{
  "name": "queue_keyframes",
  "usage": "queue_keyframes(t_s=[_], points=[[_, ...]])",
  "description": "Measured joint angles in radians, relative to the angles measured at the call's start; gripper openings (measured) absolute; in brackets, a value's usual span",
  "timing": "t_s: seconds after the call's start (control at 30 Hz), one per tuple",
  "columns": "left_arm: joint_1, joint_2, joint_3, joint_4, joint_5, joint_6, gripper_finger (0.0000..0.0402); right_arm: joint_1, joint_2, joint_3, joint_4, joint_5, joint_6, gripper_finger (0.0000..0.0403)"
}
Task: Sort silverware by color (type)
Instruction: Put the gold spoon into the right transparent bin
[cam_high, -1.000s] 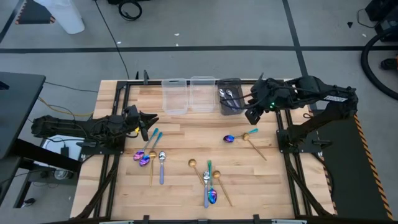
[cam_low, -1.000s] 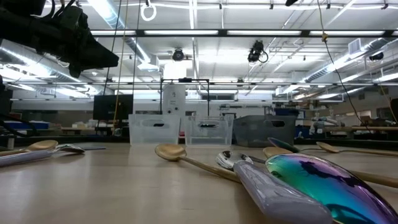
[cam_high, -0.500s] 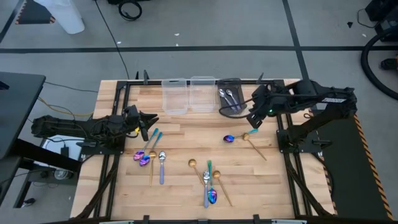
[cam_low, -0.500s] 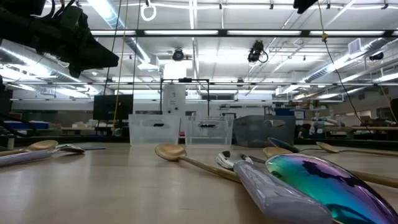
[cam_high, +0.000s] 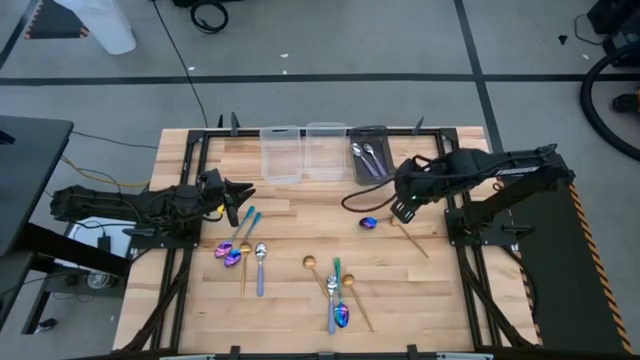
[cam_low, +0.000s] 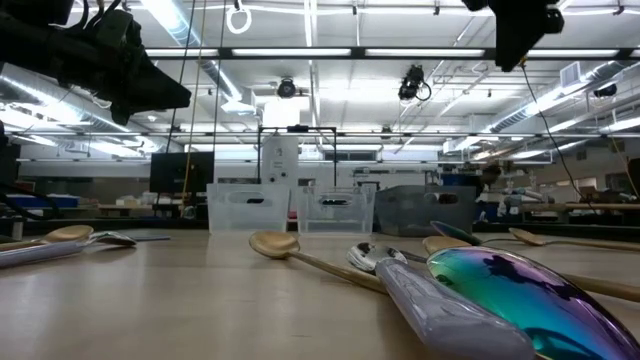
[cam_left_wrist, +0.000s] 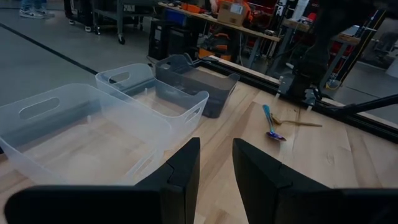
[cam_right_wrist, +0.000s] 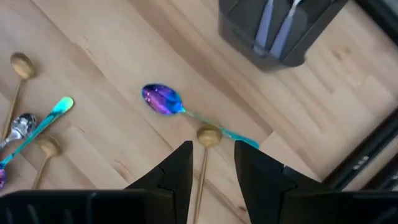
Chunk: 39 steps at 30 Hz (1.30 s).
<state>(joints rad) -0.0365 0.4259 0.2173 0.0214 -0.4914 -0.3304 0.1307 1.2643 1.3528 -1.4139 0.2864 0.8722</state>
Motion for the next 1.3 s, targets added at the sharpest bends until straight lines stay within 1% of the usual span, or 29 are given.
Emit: queue_keyframes(t_s=[0.23,0.5,0.97,1.3], points=[[0.000,0.000,0.000,-0.009,0.000,0.000,0.0102,0.000,-0.009,-0.131,0.099,-0.053,0.004,0.0122],[0.000,0.000,0.000,-0.012,0.000,0.000,0.0102,0.000,-0.015,-0.241,0.176,-0.090,0.027,0.0113],[0.000,0.000,0.000,-0.012,0.000,0.000,0.0102,0.000,-0.015,-0.411,0.319,-0.151,0.057,0.0112],[0.000,0.000,0.000,-0.011,0.000,0.000,0.0102,0.003,-0.015,-0.489,0.383,-0.151,0.095,0.0118]])
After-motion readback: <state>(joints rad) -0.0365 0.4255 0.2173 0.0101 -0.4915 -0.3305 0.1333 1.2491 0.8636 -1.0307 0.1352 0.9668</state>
